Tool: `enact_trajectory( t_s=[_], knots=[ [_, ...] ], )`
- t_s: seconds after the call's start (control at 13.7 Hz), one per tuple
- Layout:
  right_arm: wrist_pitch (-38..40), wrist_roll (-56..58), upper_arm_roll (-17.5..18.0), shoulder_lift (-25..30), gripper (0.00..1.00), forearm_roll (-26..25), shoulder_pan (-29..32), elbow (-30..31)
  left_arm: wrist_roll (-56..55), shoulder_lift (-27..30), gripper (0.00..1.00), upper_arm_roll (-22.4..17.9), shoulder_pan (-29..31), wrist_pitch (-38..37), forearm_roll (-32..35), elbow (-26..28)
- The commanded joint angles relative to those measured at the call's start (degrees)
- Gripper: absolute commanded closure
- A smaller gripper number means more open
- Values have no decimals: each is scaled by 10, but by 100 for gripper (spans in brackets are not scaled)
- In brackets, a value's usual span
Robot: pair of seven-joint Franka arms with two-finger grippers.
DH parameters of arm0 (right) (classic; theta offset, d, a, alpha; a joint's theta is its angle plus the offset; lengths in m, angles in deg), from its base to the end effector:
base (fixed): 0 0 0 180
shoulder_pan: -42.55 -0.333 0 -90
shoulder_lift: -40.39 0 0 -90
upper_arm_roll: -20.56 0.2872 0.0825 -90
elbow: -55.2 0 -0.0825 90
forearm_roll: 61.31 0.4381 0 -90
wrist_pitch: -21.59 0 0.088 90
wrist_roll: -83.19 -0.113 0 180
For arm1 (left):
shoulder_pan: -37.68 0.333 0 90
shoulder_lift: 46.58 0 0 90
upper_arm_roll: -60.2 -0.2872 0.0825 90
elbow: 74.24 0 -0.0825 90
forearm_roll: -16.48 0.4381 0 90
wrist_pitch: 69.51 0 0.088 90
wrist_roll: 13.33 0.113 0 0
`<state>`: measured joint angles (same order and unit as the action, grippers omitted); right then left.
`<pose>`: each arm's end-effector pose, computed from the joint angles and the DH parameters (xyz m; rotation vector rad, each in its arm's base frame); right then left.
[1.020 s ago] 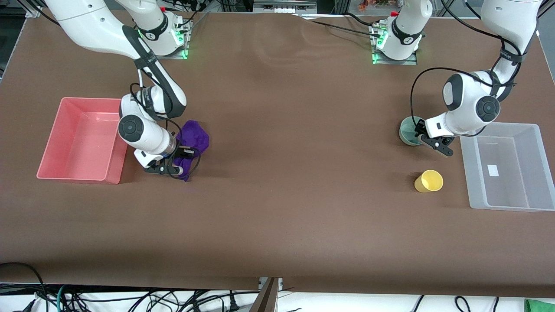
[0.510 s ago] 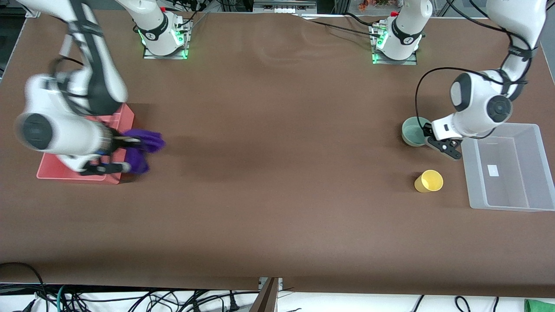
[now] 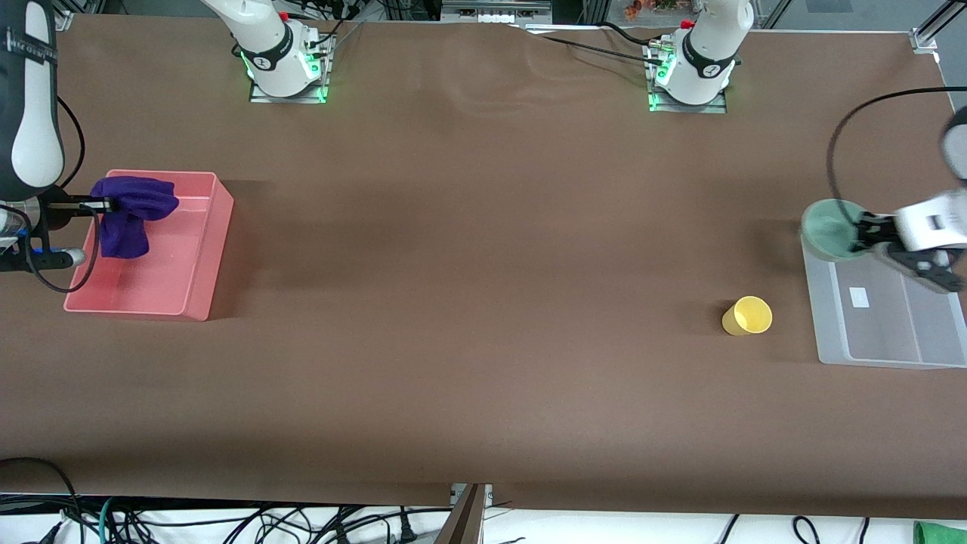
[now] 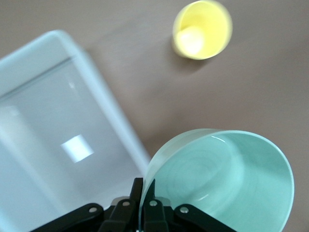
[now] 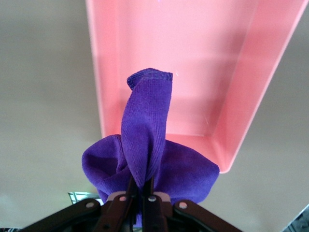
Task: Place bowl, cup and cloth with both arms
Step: 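Release the cloth in the pink bin while the left gripper sets the bowl down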
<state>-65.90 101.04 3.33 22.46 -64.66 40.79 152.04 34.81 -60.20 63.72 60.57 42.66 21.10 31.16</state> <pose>0.6037 -0.1645 0.3405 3.0370 0.0683 -0.7530 0.6062 0.2203 0.3300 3.0059 -0.8257 -0.2047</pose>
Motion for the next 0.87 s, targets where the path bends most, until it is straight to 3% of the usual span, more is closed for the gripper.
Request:
enact_trajectory(
  t_s=[0.0, 0.15, 0.29, 0.44, 0.51, 0.58, 0.66, 0.8],
  knots=[
    [-45, 10, -11, -3, 100, -20, -8, 47, 60, -122, 100, 6, 51, -12, 31, -128],
    [-96, 10, -18, -5, 100, -20, -8, 86, 78, -195, 100, 6, 79, -8, 28, -176],
    [-129, 10, -22, -11, 100, -20, -6, 106, 78, -233, 100, 6, 91, 50, 23, -170],
    [-135, 10, -25, -17, 0, -19, -7, 100, 78, -262, 100, 7, 104, 82, 22, -164],
    [-131, 4, -25, -11, 0, -18, -8, 93, 78, -269, 100, 7, 106, 89, 22, -164],
    [-125, 3, -22, -4, 0, -15, -8, 74, 78, -269, 60, 7, 106, 89, 22, -164],
    [-109, 3, -11, 4, 0, -15, -11, 54, 78, -267, 2, 7, 106, 87, 23, -165],
    [-40, 2, 20, 11, 0, -10, -11, -13, 74, -238, 0, 11, 100, 70, 23, -169]
  ],
)
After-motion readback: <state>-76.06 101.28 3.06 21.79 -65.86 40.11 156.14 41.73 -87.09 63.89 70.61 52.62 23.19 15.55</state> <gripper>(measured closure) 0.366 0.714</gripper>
